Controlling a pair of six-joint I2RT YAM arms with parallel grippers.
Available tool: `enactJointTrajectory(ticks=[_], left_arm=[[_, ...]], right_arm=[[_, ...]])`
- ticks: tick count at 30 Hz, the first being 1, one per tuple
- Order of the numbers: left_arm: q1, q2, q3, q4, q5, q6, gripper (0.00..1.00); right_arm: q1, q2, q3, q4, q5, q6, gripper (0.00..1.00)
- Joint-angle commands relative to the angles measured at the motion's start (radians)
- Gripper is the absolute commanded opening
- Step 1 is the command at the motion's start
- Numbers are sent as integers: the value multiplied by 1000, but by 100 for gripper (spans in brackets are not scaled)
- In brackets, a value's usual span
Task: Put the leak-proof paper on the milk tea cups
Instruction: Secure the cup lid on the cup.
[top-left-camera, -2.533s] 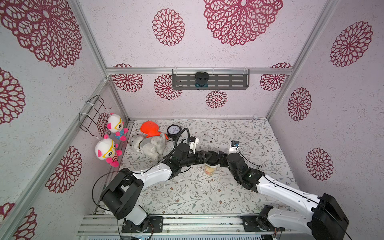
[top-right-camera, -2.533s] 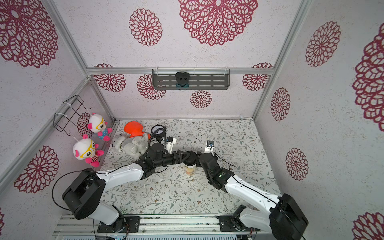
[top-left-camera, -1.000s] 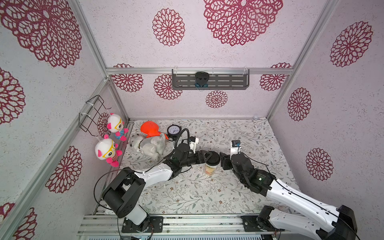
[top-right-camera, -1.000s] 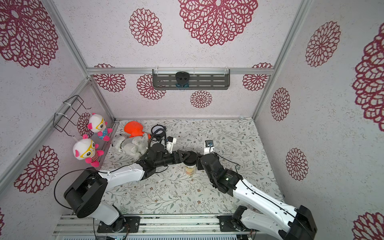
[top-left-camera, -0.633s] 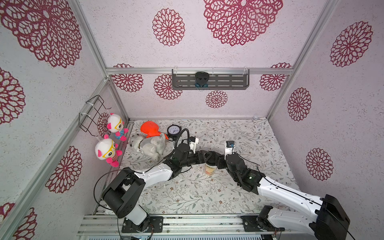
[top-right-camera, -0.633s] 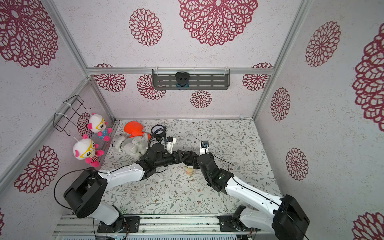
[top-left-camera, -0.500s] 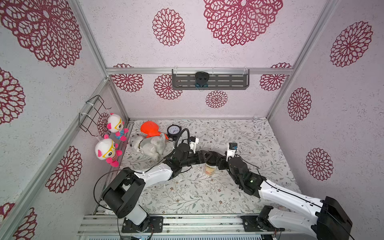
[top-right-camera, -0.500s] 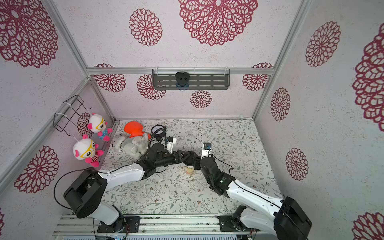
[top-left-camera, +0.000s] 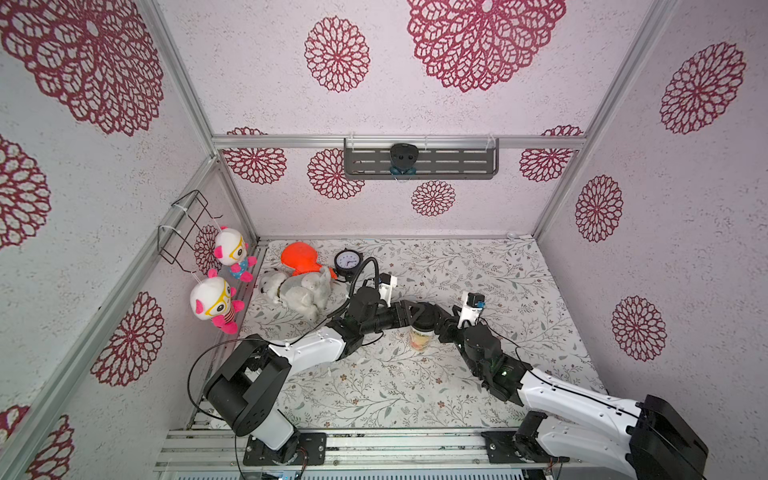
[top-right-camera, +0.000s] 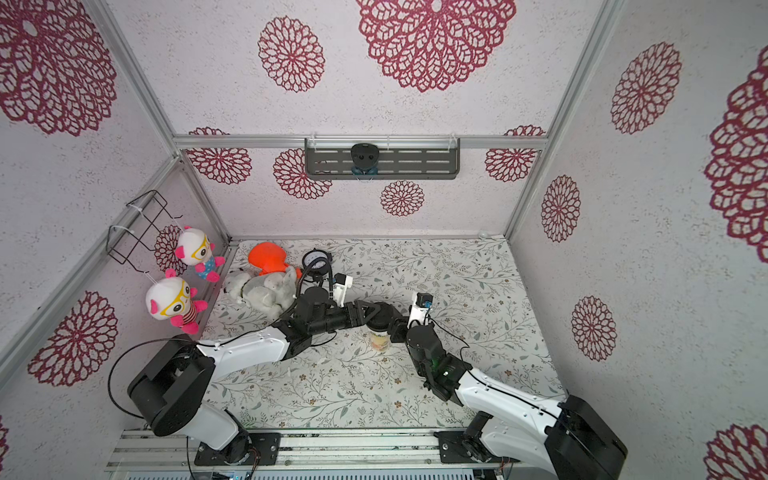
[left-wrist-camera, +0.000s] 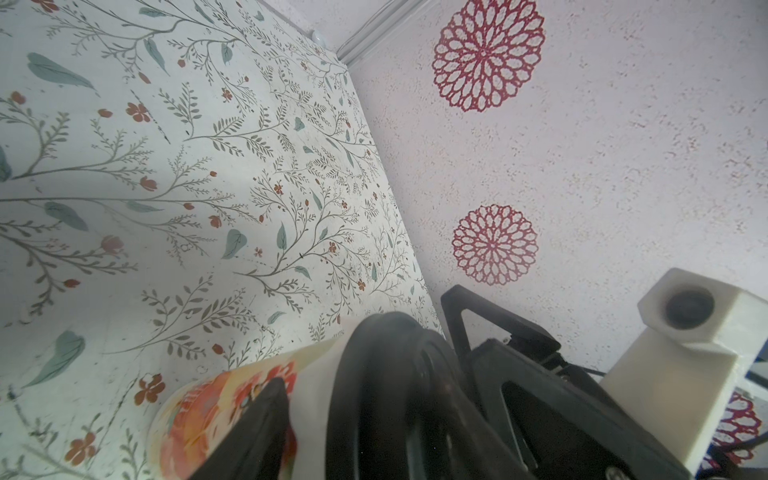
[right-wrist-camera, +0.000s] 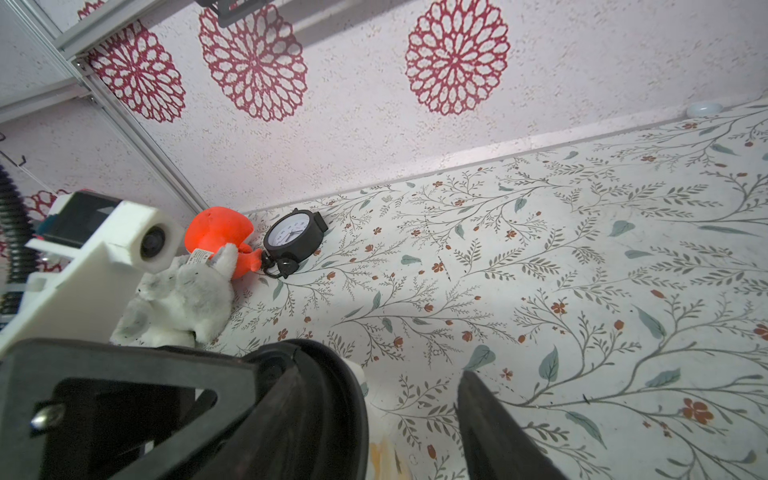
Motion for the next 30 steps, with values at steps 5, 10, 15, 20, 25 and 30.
enactJointTrajectory(ticks=[5, 10, 15, 20, 25, 30], left_arm=[[-36, 69, -86, -333, -16, 24, 57], [-36, 60, -98, -332, -27, 20, 57], [-39, 62, -103, -327, -26, 20, 57], [-39, 72, -101, -322, -19, 23, 57], [-38, 68, -97, -348, -18, 29, 57], [-37, 67, -85, -360, -21, 35, 57]], right_arm=[[28, 117, -94, -273, -26, 17, 61], [32, 69, -85, -242, -56, 32, 61], [32, 33, -75, -297, -31, 30, 61], [37, 83, -85, -294, -27, 36, 60], [37, 36, -56, -335, -53, 24, 61], [-83, -106, 59, -448, -167, -39, 63]])
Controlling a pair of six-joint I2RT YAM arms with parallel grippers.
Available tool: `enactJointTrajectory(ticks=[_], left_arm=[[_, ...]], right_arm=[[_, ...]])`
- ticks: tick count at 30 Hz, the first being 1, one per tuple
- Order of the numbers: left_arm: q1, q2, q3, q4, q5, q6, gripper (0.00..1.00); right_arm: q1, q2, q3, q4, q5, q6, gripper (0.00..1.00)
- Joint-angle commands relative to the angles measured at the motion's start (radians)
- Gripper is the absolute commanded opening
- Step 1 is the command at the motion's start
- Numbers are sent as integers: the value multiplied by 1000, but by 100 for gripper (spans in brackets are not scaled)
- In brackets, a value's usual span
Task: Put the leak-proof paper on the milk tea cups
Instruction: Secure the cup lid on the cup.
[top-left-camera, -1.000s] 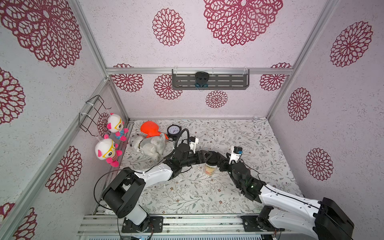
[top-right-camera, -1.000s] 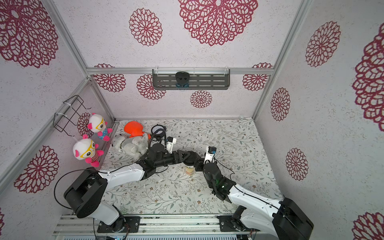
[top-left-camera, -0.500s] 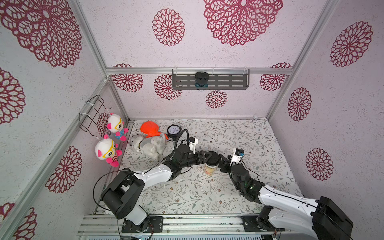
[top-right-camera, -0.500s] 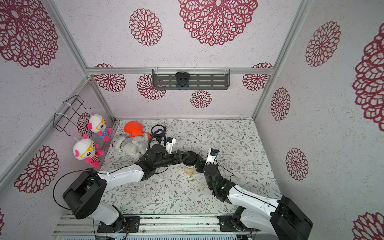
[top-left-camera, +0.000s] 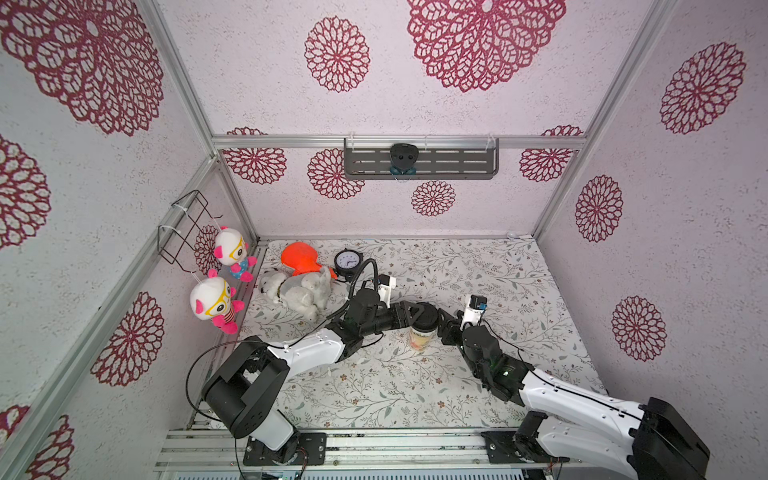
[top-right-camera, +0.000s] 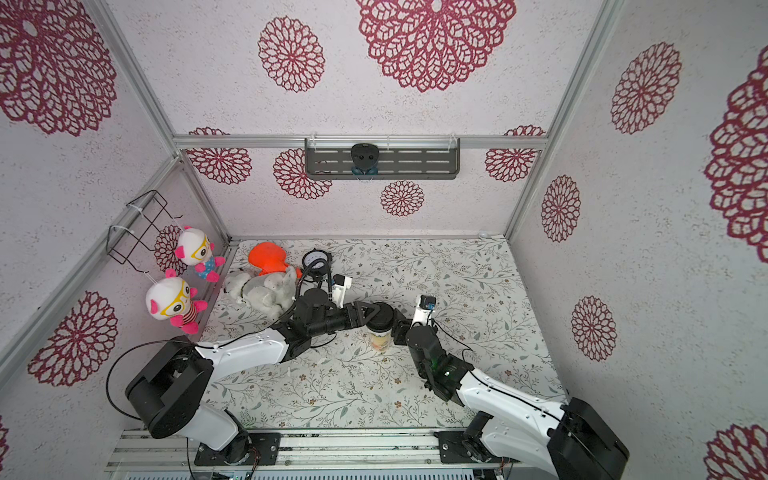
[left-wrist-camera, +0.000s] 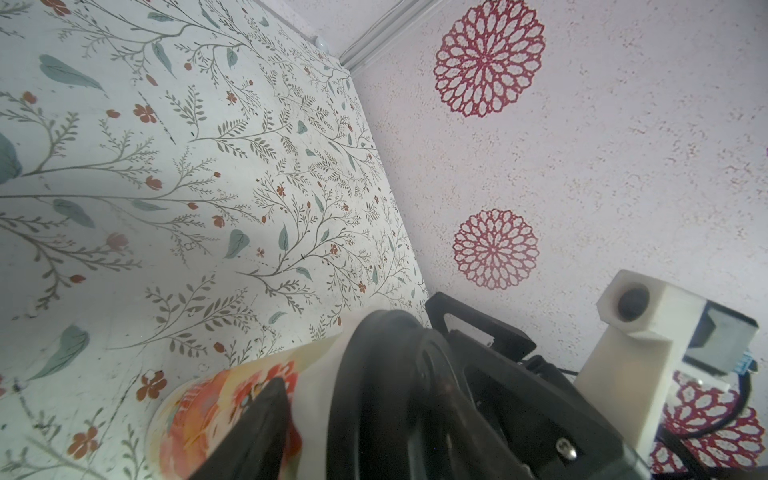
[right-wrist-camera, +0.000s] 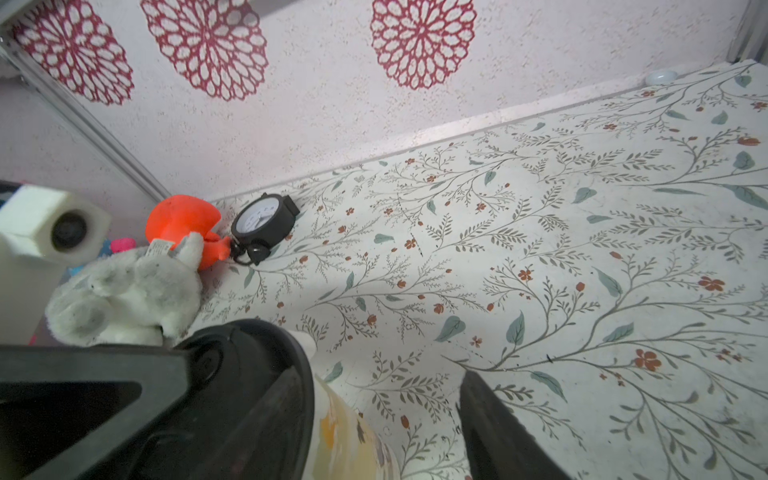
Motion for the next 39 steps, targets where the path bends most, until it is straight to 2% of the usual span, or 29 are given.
enactJointTrajectory(ticks=[1, 5, 8, 12, 16, 23, 29, 39], left_arm=[[-29, 83, -70, -360, 1, 43, 57], [-30, 84, -54, -365, 6, 44, 57], [-30, 79, -44, -377, 6, 49, 57], [-30, 66, -30, -380, 5, 47, 58], [-29, 39, -13, -395, 2, 49, 59], [-22, -22, 26, -412, 25, 44, 61], [-1, -88, 121, -502, 32, 69, 71], [53, -238, 184, -625, -40, 104, 71]], right_arm=[[-74, -55, 44, -283, -152, -85, 63], [-111, -97, 145, -349, -141, -143, 64], [-111, -87, 195, -321, -184, -159, 64], [-104, -31, 229, -237, -251, -151, 64], [-75, 49, 239, -189, -251, -156, 64], [-35, 123, 171, -170, -187, -157, 64], [-34, 113, 72, -155, -165, -156, 64], [-30, 146, 2, -102, -163, -186, 64]])
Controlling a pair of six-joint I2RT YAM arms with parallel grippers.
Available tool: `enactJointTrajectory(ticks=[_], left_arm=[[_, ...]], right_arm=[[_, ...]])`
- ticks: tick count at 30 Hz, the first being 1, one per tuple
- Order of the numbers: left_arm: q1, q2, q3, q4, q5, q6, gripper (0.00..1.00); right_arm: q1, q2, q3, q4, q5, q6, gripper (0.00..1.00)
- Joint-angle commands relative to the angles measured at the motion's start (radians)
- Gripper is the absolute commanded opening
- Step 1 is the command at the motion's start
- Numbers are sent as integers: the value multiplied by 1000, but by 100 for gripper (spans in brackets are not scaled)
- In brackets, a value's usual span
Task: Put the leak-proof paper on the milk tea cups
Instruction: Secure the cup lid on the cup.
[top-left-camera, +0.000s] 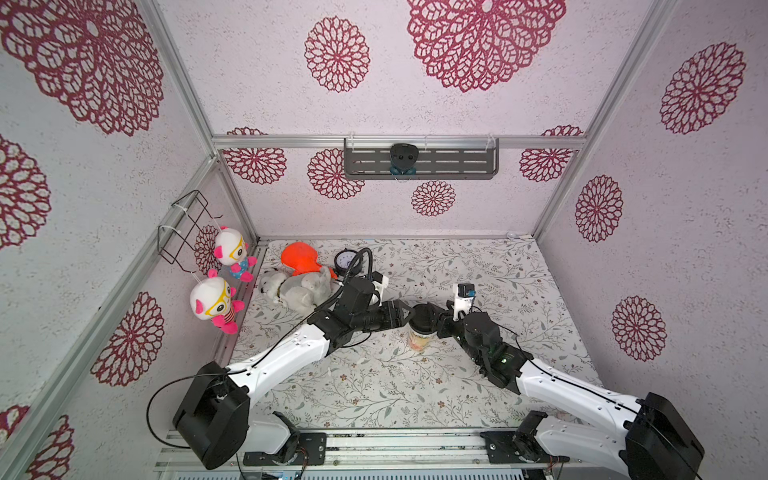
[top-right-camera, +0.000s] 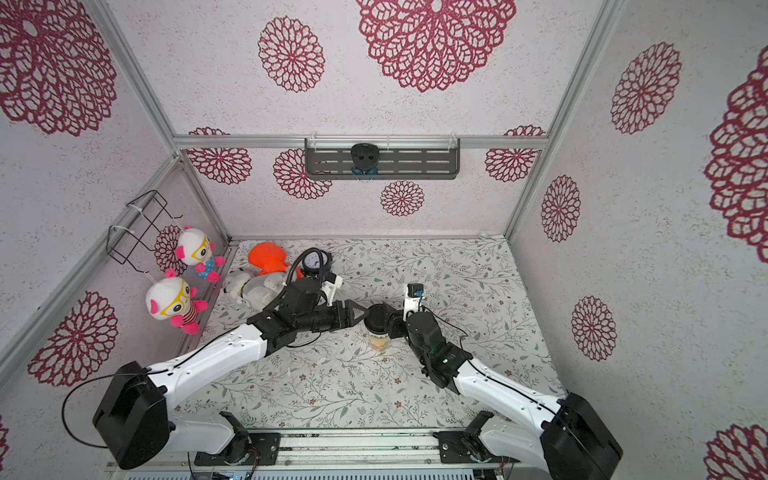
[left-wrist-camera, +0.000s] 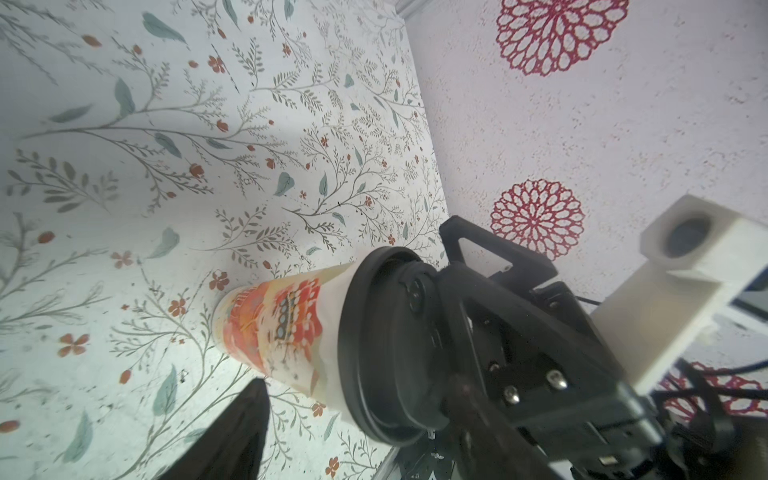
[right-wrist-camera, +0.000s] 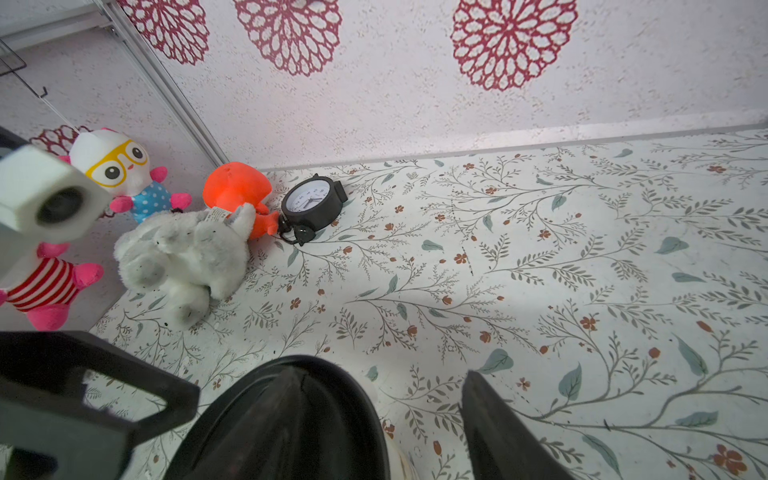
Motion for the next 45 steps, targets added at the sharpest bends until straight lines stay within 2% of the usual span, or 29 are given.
enactJointTrajectory(ticks=[1, 7, 14, 24, 38, 45], left_arm=[[13, -23, 37, -77, -34, 31, 71], [12, 25, 72, -47, -11, 23, 65], [-11, 70, 106, -27, -25, 37, 64], [-5, 5, 99, -52, -70, 67, 70], [-5, 18, 92, -74, -53, 87, 72], [-5, 43, 89, -66, -35, 83, 72]], right_arm=[[11, 52, -71, -173, 12, -56, 64], [30, 72, -83, -145, 21, -97, 64], [58, 109, -52, -171, 59, -99, 64], [45, 44, 173, -339, 81, -137, 66], [37, 70, 323, -360, 63, -164, 69], [35, 68, 347, -351, 61, -163, 70]])
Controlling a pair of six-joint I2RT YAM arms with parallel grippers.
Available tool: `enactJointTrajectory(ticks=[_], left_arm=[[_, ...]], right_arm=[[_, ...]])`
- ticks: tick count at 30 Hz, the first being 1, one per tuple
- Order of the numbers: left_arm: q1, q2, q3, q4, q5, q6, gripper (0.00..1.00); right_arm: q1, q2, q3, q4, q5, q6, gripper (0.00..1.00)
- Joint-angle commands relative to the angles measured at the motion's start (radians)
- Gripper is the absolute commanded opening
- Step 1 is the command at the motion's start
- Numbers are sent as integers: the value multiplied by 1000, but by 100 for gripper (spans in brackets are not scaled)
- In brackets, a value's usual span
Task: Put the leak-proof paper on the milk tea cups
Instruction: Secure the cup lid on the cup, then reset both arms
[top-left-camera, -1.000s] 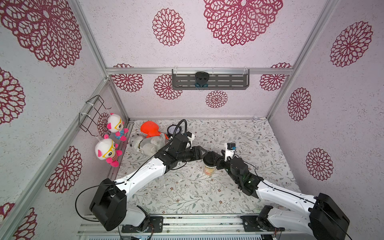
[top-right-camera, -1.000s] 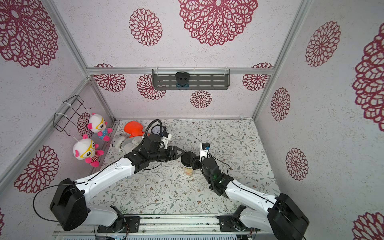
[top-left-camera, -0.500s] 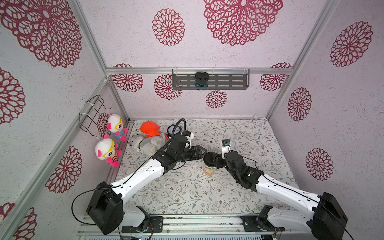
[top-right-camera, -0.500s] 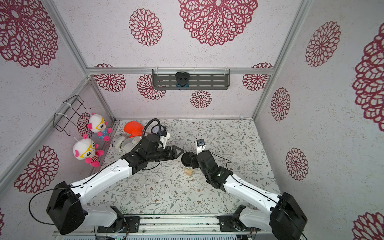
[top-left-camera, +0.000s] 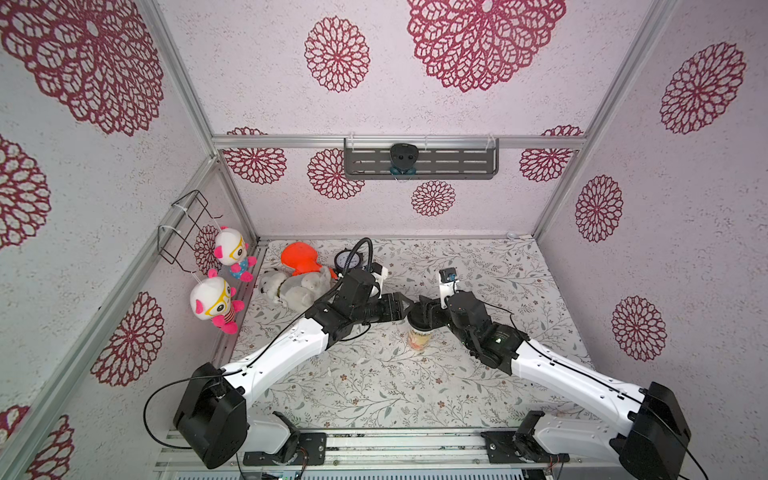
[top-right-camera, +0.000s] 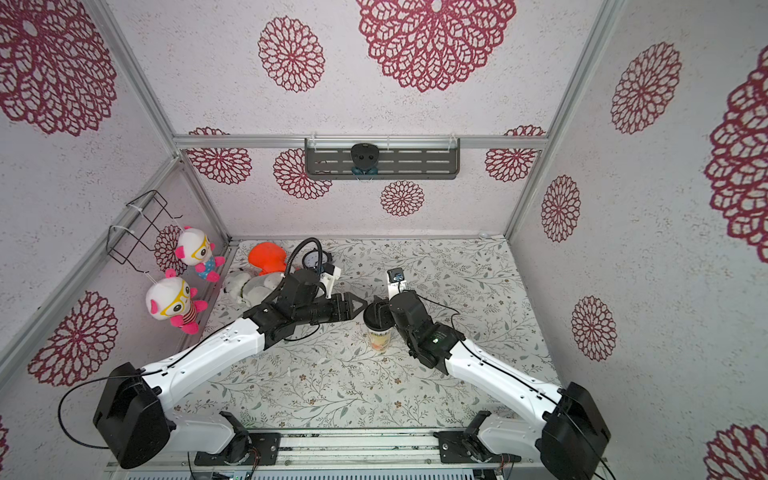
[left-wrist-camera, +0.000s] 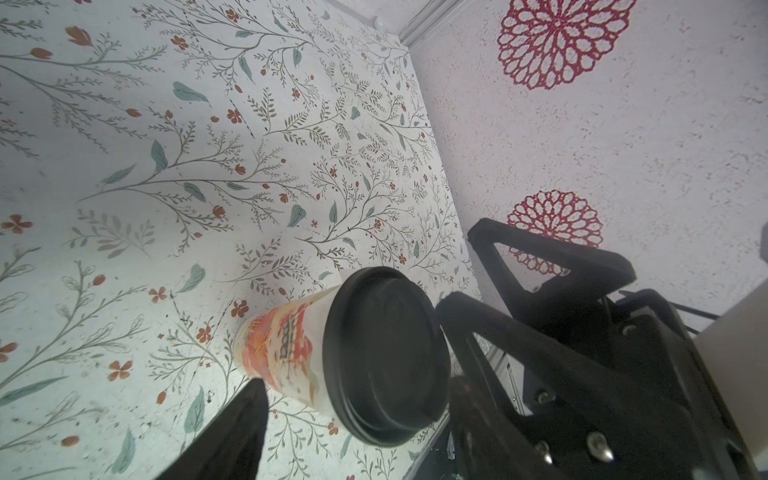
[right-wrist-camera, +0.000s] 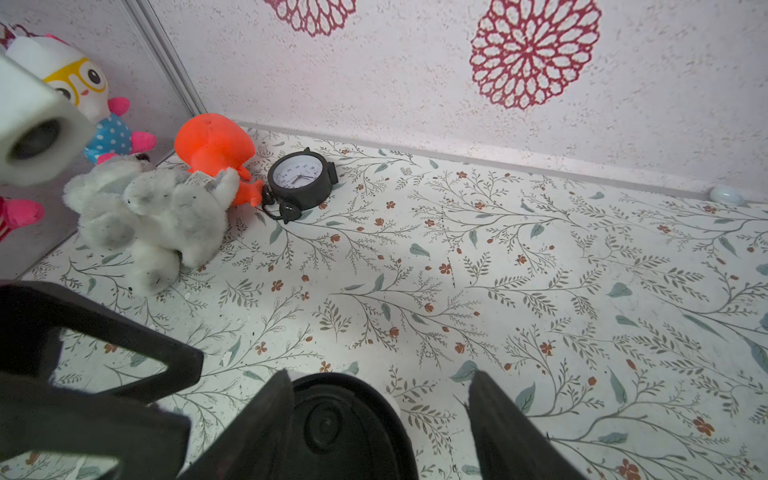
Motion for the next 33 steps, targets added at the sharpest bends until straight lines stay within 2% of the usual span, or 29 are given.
enactJointTrajectory(ticks=[1, 10, 15, 17, 20, 25, 27, 30, 33], left_arm=[[0, 11, 3, 4, 13, 14, 72], [0, -32, -9, -10, -23, 27, 72], [29, -118, -21, -75, -99, 57, 77], [45, -189, -33, -137, -211, 79, 84], [55, -349, -96, -192, -467, 114, 98], [69, -603, -222, -307, -954, 126, 97], [85, -661, -269, -387, -1147, 97, 97], [110, -697, -358, -394, -1328, 142, 97], [146, -712, -482, -237, -1433, 290, 98]], right_arm=[[-5, -9, 38, -4, 2, -19, 70], [-21, -59, 36, -17, -23, 9, 70], [-63, -136, 1, -44, -28, 46, 71], [-84, -181, -28, -66, -23, 73, 71], [-110, -273, -100, -107, 48, 98, 73], [-216, -391, -236, -191, 257, 105, 76], [-298, -398, -294, -175, 271, 83, 78], [-387, -381, -373, -66, 248, 46, 84], [-476, -319, -439, 81, 237, 6, 90]])
